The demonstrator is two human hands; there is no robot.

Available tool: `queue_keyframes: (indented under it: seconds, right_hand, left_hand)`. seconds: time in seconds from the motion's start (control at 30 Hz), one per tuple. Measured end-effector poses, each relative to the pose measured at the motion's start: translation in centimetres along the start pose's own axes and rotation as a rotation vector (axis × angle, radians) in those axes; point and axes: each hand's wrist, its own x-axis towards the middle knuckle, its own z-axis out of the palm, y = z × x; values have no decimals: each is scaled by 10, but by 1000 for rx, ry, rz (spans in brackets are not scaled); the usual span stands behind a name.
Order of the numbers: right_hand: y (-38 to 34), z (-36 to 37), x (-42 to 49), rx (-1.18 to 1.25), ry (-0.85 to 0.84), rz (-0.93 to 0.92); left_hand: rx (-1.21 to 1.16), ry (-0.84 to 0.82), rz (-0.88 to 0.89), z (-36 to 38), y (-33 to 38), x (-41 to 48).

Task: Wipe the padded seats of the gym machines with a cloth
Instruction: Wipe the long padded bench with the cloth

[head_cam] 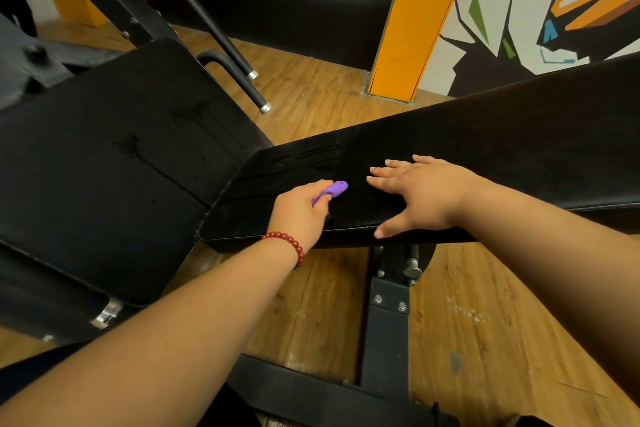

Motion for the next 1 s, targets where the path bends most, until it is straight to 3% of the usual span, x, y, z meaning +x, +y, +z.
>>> queue_keyframes:
  seconds: [0.2, 0.47, 0.87, 1.0]
  right_hand:
    - [-2, 2, 1, -54, 8, -41]
    - [-5, 2, 4, -59, 1, -77]
    - [-19, 3, 14, 13, 1, -134]
    - [-39, 0, 34, 54, -8, -154]
  left_hand:
    - [22, 86, -87, -10, -21, 2]
    - [18, -11, 109, 6, 5, -6]
    - [167, 122, -145, -2, -11, 2]
    - [108, 127, -168, -2, -12, -1]
